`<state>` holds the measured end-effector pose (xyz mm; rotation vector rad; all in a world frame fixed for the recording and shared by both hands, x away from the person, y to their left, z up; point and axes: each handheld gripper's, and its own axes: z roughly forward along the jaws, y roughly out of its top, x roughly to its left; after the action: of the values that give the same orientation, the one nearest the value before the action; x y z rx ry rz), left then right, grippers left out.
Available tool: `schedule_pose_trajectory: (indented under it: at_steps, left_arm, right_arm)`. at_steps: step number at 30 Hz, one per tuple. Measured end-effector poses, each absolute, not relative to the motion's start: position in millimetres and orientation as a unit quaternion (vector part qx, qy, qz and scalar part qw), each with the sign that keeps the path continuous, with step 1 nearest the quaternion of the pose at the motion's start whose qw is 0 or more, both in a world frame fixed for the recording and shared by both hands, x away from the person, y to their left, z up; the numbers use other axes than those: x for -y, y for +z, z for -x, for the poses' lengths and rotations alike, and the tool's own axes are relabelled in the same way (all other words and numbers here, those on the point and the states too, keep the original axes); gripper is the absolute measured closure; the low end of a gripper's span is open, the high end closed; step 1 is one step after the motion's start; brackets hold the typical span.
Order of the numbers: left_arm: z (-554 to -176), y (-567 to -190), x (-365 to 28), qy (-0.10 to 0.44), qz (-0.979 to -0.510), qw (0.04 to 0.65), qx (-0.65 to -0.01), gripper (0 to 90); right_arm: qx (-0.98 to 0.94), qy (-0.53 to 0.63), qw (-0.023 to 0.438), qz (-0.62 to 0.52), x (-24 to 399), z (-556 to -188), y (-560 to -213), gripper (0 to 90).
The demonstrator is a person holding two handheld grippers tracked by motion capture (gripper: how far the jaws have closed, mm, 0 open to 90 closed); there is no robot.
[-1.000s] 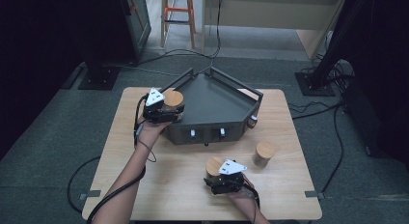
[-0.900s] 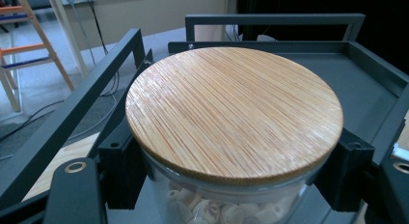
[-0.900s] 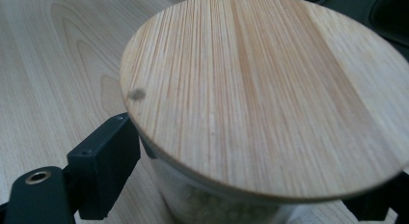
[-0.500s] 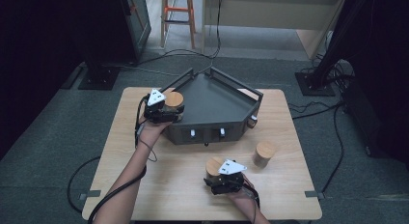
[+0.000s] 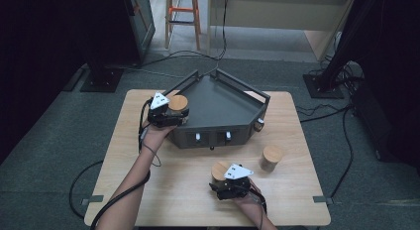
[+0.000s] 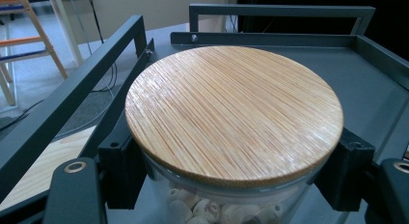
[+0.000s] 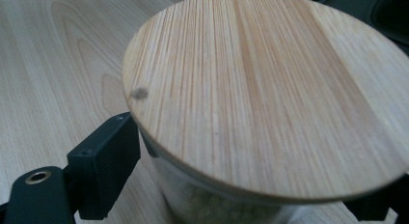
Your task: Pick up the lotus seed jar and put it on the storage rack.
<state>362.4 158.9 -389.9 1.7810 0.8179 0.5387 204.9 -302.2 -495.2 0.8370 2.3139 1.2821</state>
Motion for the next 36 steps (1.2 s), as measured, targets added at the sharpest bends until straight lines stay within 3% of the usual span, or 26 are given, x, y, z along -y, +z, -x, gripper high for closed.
schedule_pose_trajectory:
  at_steps: [8,13,15,36]
  left_arm:
    - [-359.9,-390.8,-159.0,0.232,-0.746,0.525,-0.337,24.4]
    - [-357.0,-393.9,-161.8,0.235,-0.744,0.533,-0.327,17.6]
    - [-355.0,-394.1,-160.7,0.241,-0.744,0.531,-0.326,11.1]
    - [-341.7,-397.7,-170.0,0.242,-0.74,0.532,-0.333,11.0]
  right_arm:
    - [-0.821,0.454,0.182,-0.296,302.0,-205.1,-495.1,13.0]
    - [-0.821,0.454,0.182,-0.296,301.9,-205.3,-495.0,13.0]
    - [-0.821,0.453,0.182,-0.295,301.8,-205.3,-494.9,13.0]
    - [-0.822,0.452,0.182,-0.296,301.2,-205.3,-494.6,13.0]
